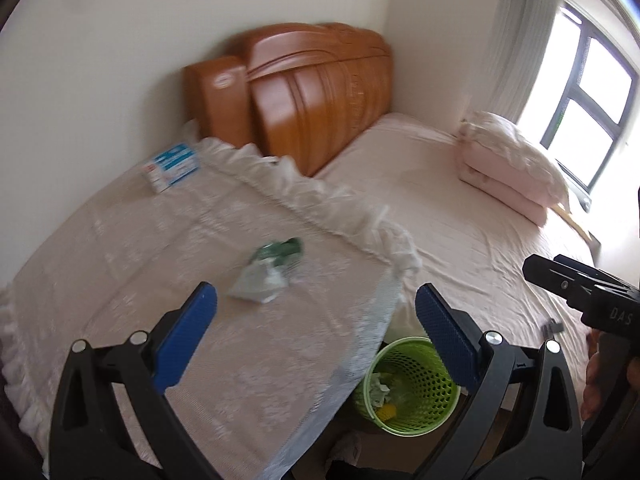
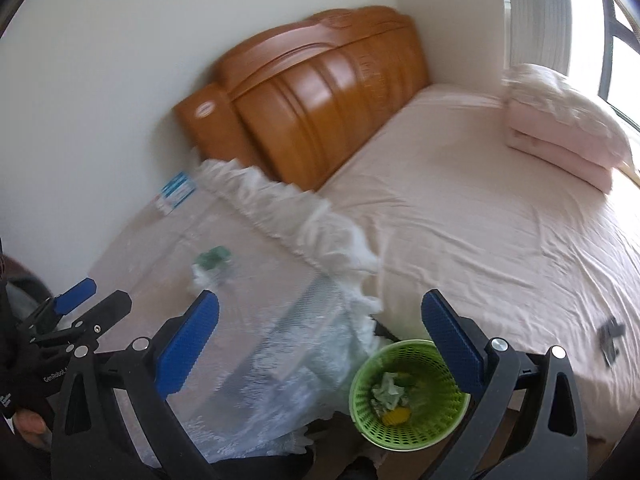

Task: Collect trash
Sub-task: 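Move both tools back from the basket toward the bed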

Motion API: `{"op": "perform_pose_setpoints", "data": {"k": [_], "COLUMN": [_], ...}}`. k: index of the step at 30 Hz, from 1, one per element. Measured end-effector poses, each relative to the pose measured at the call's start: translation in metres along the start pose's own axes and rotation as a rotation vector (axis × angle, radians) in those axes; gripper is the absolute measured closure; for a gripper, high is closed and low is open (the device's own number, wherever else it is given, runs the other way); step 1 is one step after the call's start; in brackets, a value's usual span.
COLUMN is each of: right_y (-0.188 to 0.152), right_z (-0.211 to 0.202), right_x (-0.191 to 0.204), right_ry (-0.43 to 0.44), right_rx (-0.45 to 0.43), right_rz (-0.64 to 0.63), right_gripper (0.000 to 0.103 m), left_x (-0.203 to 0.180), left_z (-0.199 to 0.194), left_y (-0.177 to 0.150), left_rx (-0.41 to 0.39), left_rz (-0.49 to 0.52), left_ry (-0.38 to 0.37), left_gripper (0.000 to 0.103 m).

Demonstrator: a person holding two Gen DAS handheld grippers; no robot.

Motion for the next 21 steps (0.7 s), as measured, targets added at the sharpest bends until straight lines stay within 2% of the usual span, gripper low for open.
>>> {"op": "perform_pose_setpoints", "data": {"k": [13, 19, 21], "right_y": [-0.014, -0.029, -0.032], "right_z": [0.038, 0.099, 0.123], "right_x": [0.071, 0.123, 0.133], "right_ry": [0.119, 0.182, 0.158], "right_rx": [0.098, 0.193, 0.220], "right_rz": [-0.119, -0.293, -0.345], "right_gripper": [0.003, 0.003, 0.003], "left_x": [0.057, 0.088, 0.099], "left_z": [-0.008, -0.010, -0.010], "left_y": [-0.016, -0.023, -0.025], "left_rx": [0.019, 0.033, 0.039], "left_rz": [-0.108, -0.149, -0.164], "left_ry": [0.083, 0.132, 0.148], "left_gripper": [0.008, 0.008, 0.008]}}
Point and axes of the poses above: each gripper's, at about its wrist camera, not at the fingertips, and z roughly the way its jaws point, x to its left, y to its top, the point moved 10 cm from there along z, roughly the way its jaws point, and after that the axes turned 2 degrees about -x, right-handed, at the moved point
